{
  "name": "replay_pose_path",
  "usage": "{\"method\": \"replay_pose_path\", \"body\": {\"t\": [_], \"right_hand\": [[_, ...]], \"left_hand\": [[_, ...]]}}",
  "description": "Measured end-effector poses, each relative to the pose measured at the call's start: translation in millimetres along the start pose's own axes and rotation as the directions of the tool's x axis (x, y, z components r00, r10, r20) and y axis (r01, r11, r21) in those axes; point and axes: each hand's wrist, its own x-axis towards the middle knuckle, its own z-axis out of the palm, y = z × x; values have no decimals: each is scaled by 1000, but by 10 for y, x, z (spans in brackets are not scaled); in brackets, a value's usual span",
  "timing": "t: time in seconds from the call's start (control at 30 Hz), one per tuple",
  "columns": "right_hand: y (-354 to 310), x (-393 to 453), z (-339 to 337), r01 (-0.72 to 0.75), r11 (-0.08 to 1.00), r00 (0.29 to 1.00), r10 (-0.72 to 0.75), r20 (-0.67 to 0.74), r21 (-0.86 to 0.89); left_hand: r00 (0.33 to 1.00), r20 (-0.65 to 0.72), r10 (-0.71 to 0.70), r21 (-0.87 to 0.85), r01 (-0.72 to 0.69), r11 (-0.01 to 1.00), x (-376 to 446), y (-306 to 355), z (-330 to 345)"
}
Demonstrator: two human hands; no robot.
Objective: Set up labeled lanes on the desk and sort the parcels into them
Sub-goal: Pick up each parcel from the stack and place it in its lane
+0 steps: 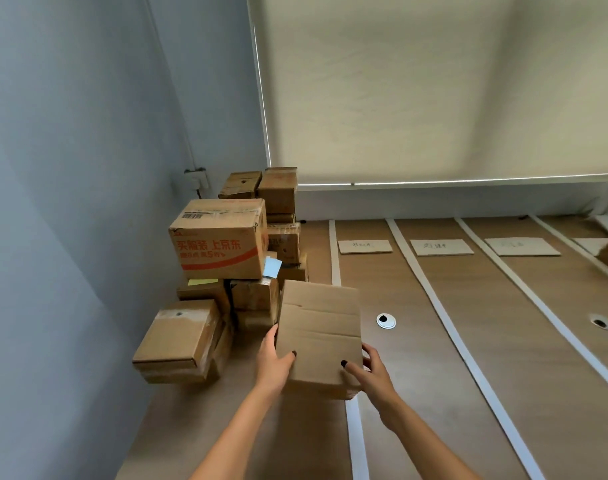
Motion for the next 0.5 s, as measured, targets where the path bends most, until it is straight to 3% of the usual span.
{"method": "replay_pose_path", "body": {"t": [0.13, 0.33, 0.5], "right_hand": [[-58, -186, -321, -29, 999, 999, 28, 23, 15], [-33, -413, -770, -106, 986, 994, 105, 10, 127], [-22, -511, -958, -167, 967, 985, 155, 75, 194]], "left_hand": [[998, 26, 57, 13, -57, 998, -127, 201, 137], [970, 220, 106, -89, -88, 992, -270, 456, 180], [921, 328, 208, 42, -234, 971, -375, 625, 274]]}}
